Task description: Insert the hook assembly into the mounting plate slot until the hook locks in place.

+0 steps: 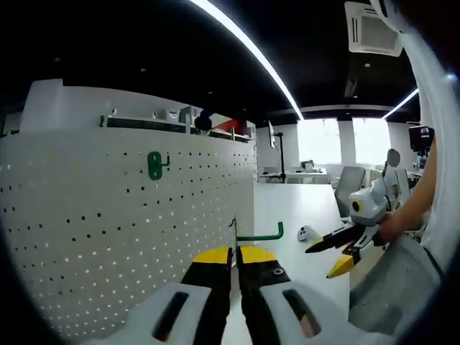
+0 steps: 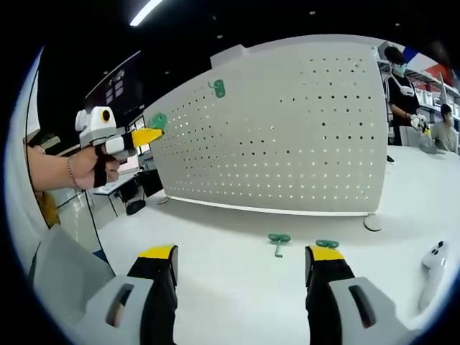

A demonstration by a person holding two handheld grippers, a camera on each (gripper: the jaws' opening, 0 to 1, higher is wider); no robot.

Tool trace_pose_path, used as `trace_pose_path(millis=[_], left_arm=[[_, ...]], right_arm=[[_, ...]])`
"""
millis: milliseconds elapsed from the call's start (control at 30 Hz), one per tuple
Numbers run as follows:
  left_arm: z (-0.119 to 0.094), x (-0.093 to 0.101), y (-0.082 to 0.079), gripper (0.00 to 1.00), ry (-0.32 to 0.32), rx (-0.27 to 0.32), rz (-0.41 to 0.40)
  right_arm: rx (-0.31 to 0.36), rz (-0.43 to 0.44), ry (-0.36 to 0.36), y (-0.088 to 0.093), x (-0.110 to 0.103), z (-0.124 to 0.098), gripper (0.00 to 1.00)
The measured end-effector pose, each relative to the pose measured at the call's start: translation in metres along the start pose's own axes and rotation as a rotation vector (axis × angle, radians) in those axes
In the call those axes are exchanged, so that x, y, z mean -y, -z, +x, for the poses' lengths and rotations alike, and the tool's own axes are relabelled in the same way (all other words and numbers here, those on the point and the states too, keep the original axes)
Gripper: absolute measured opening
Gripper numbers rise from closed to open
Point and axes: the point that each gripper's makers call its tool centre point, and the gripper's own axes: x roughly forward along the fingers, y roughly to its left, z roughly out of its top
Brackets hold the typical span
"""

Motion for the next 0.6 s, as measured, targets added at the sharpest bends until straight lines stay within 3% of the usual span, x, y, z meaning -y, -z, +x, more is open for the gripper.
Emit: trace_pose_path(millis=[200, 433, 533, 600], left_arm=[[0.000, -0.002, 0.000, 0.02, -0.010, 0.003, -0.001], [-0.002, -0.006, 0.000, 0.02, -0.026, 0.005, -0.008], [-0.002, -0.007, 0.001, 0.02, -0.029, 0.006, -0.013], [-0.002, -0.007, 0.002, 0.02, -0.033, 0.003, -0.007]], right_arm=[[0.050, -0.007, -0.012, -0.013, -0.003, -0.001, 0.71], [0.238, -0.063, -0.062, -0.056, -0.017, -0.011, 0.73], [0.307, -0.039, -0.083, -0.069, -0.023, -0.016, 0.75], [0.295, -0.043, -0.078, -0.069, -0.023, -0.015, 0.75]])
